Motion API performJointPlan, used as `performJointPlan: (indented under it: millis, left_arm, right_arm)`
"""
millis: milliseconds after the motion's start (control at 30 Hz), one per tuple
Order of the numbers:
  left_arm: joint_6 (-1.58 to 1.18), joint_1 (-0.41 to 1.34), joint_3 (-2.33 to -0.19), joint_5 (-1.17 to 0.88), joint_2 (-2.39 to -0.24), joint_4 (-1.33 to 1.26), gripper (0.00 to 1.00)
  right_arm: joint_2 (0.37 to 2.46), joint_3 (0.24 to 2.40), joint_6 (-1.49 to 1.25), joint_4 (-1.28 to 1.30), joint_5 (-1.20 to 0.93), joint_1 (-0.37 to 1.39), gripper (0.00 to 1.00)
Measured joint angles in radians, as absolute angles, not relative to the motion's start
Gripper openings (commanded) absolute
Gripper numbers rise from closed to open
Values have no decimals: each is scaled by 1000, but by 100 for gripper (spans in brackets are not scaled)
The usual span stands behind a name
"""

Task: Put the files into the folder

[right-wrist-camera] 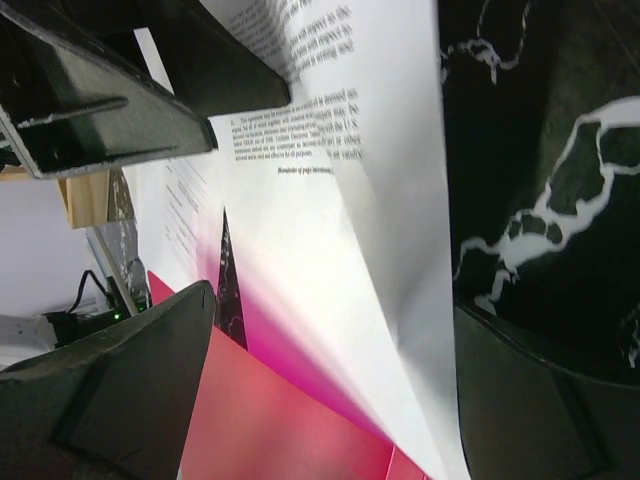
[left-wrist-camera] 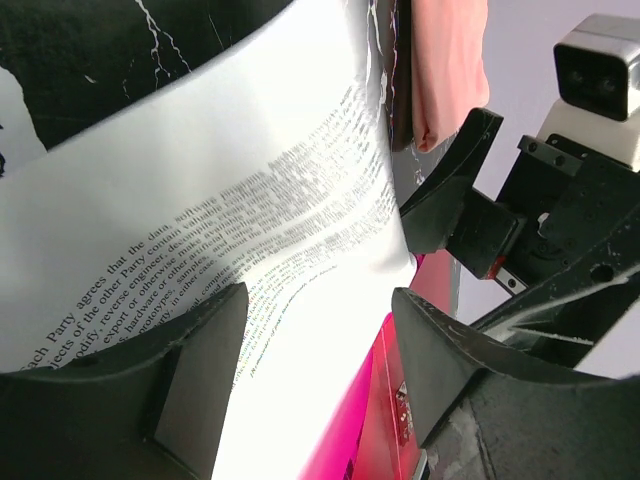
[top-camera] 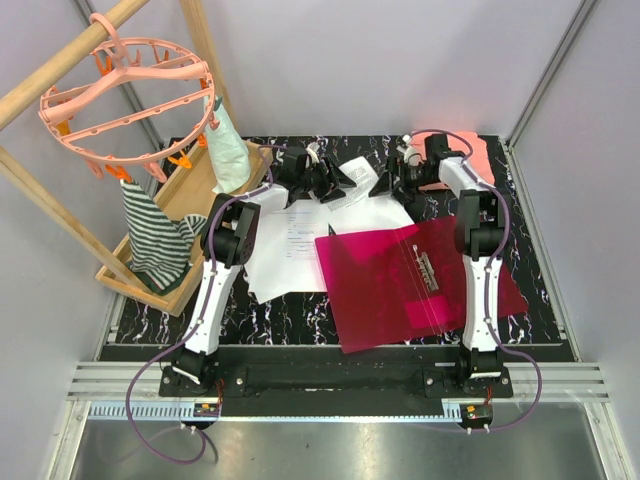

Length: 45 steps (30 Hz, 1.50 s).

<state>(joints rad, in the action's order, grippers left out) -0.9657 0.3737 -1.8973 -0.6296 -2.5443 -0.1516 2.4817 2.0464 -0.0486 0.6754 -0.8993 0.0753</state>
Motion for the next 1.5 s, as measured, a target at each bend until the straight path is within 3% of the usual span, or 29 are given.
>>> performJointPlan:
  millis: [100, 233, 300, 433, 567, 800, 1233, 1500]
  left_arm:
    - [-966, 374, -1897, -630, -2544, -152, 67]
    - [-965, 374, -1897, -630, -2544, -152, 67]
    - [-965, 374, -1897, -630, -2544, -152, 67]
    - [-957, 374, -1897, -630, -2544, -152, 68]
    - [-934, 374, -1897, -634, -2542, -152, 76]
    - [-848, 386, -1874, -628, -2466, -54, 82]
    - [-746, 443, -1529, -616, -1916, 18, 86]
    - [-682, 558, -1129, -490, -1633, 110, 85]
  right_arm:
    - [2454, 1990, -61, 652, -911, 58, 99]
    - [2439, 1947, -91, 606, -931, 55, 91]
    - [2440, 1946, -110, 592, -937, 55, 76]
    - [2466, 1974, -143, 569, -949, 55, 58]
    - [2514, 2010, -174, 538, -957, 55, 31]
    - [2586, 2084, -211, 500, -963, 55, 1]
    - [2684, 2537, -285, 451, -897, 68, 0]
    - [2408, 2411, -300, 610, -690, 82, 0]
